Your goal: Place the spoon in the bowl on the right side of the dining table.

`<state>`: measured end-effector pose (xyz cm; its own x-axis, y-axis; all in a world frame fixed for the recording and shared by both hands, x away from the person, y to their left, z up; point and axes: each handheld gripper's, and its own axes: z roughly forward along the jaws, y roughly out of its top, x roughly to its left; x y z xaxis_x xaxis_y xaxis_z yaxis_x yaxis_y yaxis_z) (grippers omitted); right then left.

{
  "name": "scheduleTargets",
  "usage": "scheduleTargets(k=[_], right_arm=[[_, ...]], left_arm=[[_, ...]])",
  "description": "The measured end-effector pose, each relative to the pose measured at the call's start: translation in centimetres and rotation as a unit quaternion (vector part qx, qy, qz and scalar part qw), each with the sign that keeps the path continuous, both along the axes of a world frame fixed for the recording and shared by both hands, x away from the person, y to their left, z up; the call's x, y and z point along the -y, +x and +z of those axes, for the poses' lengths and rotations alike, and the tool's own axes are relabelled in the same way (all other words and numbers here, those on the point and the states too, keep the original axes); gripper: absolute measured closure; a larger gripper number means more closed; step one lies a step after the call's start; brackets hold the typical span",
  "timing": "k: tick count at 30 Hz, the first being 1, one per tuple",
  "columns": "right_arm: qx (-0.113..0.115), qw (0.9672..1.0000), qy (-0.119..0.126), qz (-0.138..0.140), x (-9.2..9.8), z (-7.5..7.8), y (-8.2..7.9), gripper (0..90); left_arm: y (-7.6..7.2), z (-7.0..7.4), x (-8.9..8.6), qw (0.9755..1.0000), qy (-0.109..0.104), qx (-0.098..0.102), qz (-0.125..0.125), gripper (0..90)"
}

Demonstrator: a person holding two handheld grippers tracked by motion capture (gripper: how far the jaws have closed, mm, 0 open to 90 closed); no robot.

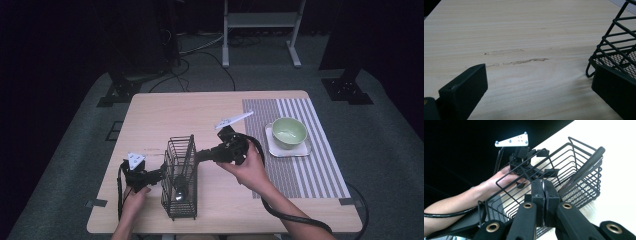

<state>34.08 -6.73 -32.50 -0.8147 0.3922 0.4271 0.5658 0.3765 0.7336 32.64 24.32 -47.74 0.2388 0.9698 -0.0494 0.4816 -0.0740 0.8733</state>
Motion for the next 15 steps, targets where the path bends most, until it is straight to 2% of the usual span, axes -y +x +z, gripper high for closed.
scheduleTargets(k=[4,12,15], right_arm=[[-0.011,0.9999,0.012,-0.003,0.4,0.4,0.1,88.6],[-0.015,0.9996,0.023,-0.006,1.0,1.1,0.1,88.6],[-0.020,0.9992,0.033,-0.007,1.5,1.4,0.1,88.6]], left_arm=[[0.0,0.0,0.0,1.0000,0.000,0.001,0.000,0.0],[0.0,0.0,0.0,1.0000,0.001,0.001,0.000,0.0],[0.0,0.0,0.0,1.0000,0.001,0.001,0.000,0.0]])
